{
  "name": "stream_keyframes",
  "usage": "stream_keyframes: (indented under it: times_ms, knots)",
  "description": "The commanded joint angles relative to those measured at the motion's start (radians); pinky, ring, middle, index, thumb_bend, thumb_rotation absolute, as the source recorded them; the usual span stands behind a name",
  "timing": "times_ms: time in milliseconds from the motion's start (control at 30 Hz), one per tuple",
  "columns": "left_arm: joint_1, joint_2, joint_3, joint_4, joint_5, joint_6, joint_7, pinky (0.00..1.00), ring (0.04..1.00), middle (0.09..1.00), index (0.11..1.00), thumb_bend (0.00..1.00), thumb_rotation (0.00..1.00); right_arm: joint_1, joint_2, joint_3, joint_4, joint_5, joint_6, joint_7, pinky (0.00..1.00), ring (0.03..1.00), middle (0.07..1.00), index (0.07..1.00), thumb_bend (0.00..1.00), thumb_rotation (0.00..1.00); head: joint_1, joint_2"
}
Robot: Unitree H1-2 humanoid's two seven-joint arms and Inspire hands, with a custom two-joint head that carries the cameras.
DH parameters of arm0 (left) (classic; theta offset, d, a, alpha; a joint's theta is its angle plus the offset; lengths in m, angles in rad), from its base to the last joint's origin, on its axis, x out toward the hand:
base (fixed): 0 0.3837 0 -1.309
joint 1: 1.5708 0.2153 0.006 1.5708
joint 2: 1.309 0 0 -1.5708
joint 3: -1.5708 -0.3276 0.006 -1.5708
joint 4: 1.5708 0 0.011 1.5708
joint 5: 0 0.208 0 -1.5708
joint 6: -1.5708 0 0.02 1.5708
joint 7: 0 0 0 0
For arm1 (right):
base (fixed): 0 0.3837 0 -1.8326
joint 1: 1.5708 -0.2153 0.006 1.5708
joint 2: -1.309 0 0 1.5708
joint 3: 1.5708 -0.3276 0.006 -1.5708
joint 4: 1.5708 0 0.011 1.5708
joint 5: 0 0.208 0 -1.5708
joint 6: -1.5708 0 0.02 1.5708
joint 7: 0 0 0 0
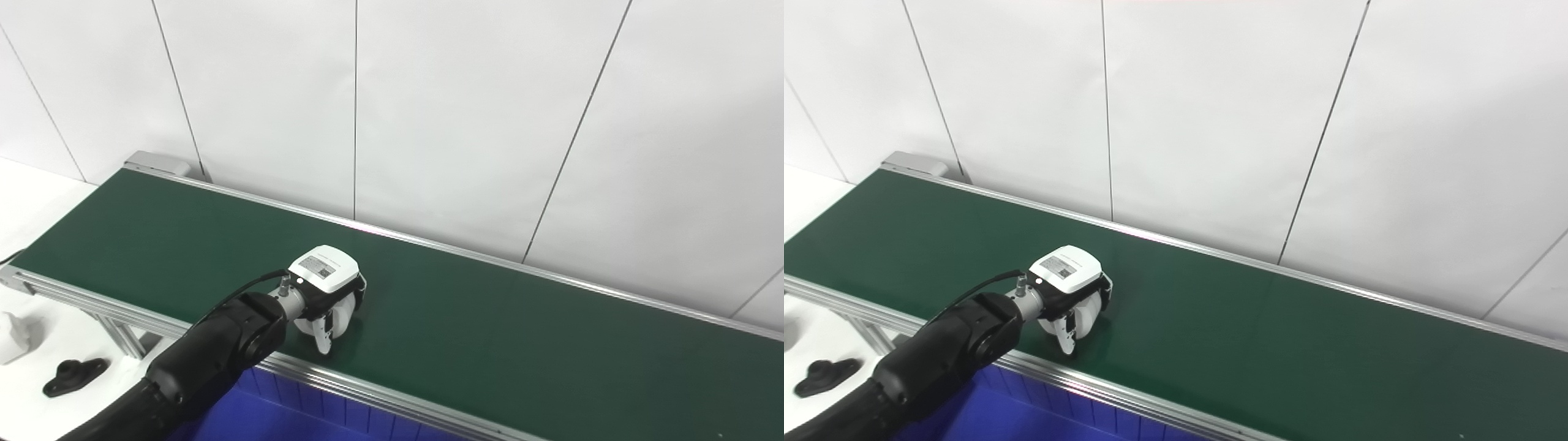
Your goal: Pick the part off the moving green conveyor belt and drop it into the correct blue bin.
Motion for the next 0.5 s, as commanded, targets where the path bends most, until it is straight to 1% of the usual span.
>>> stream_keyframes:
  times_ms: [0,33,67,100,133,167,200,233,267,300,333,367,400,433,467]
  knots:
    - [-0.006,0.016,0.030,-0.085,-0.017,0.021,-0.011,0.32,0.364,0.417,0.505,0.52,0.00,0.005,-0.003,0.005,-0.036,0.001,-0.049,-0.001,1.00,0.985,0.998,1.000,0.71,1.00,0.002,0.016]
    - [0.006,0.011,0.044,-0.126,-0.040,0.023,-0.019,0.31,0.365,0.419,0.503,0.52,0.00,0.007,-0.004,0.008,-0.043,0.001,-0.043,-0.003,1.00,0.986,0.999,1.000,0.71,1.00,0.006,0.030]
    - [0.021,0.003,0.060,-0.173,-0.064,0.031,-0.029,0.27,0.340,0.414,0.497,0.52,0.00,0.009,-0.004,0.010,-0.051,0.001,-0.036,-0.006,1.00,0.987,1.000,1.000,0.73,1.00,0.008,0.039]
    - [0.031,-0.003,0.072,-0.203,-0.079,0.036,-0.037,0.27,0.340,0.416,0.495,0.52,0.00,0.011,-0.005,0.012,-0.059,0.000,-0.029,-0.009,1.00,0.988,1.000,1.000,0.73,1.00,0.010,0.047]
    - [0.049,-0.013,0.085,-0.250,-0.097,0.046,-0.045,0.27,0.350,0.428,0.492,0.52,0.00,0.013,-0.006,0.014,-0.071,-0.001,-0.024,-0.011,1.00,0.987,1.000,1.000,0.73,1.00,0.013,0.066]
    - [0.073,-0.027,0.095,-0.296,-0.113,0.057,-0.051,0.28,0.365,0.444,0.490,0.52,0.00,0.014,-0.007,0.016,-0.077,-0.002,-0.024,-0.012,1.00,0.986,0.999,1.000,0.74,1.00,0.013,0.066]
    - [0.111,-0.043,0.103,-0.349,-0.125,0.064,-0.050,0.28,0.367,0.445,0.491,0.52,0.00,0.017,-0.008,0.017,-0.088,-0.004,-0.017,-0.014,1.00,0.986,1.000,1.000,0.74,1.00,0.018,0.085]
    - [0.135,-0.054,0.110,-0.389,-0.133,0.071,-0.056,0.29,0.365,0.430,0.495,0.52,0.00,0.020,-0.010,0.018,-0.104,-0.005,-0.007,-0.017,1.00,0.982,0.997,1.000,0.76,1.00,0.026,0.109]
    - [0.148,-0.061,0.115,-0.411,-0.135,0.076,-0.061,0.29,0.364,0.425,0.496,0.52,0.00,0.022,-0.011,0.019,-0.114,-0.005,0.001,-0.019,1.00,0.981,0.996,1.000,0.77,1.00,0.026,0.109]
    - [0.173,-0.062,0.117,-0.447,-0.134,0.080,-0.076,0.29,0.364,0.425,0.496,0.52,0.00,0.027,-0.015,0.020,-0.140,0.000,0.022,-0.020,1.00,0.981,0.996,1.000,0.77,1.00,0.045,0.158]
    - [0.191,-0.060,0.120,-0.477,-0.132,0.087,-0.095,0.30,0.372,0.436,0.495,0.52,0.00,0.031,-0.018,0.020,-0.164,0.006,0.042,-0.021,1.00,0.984,0.995,1.000,0.78,1.00,0.055,0.183]
    - [0.202,-0.061,0.124,-0.498,-0.129,0.092,-0.111,0.30,0.374,0.443,0.494,0.52,0.00,0.033,-0.021,0.021,-0.184,0.010,0.059,-0.022,1.00,0.985,0.994,1.000,0.79,1.00,0.059,0.192]
    - [0.227,-0.052,0.133,-0.522,-0.131,0.091,-0.122,0.30,0.376,0.446,0.494,0.52,0.00,0.035,-0.024,0.020,-0.207,0.018,0.077,-0.022,1.00,0.987,0.993,1.000,0.80,0.99,0.067,0.218]
    - [0.241,-0.048,0.140,-0.535,-0.133,0.089,-0.129,0.33,0.408,0.479,0.485,0.52,0.00,0.036,-0.026,0.020,-0.221,0.024,0.089,-0.023,1.00,0.983,0.991,1.000,0.79,0.98,0.067,0.218]
    - [0.264,-0.038,0.152,-0.546,-0.143,0.080,-0.130,0.33,0.397,0.464,0.489,0.52,0.00,0.035,-0.028,0.019,-0.237,0.031,0.104,-0.026,0.99,0.971,0.981,1.000,0.79,0.96,0.067,0.238]
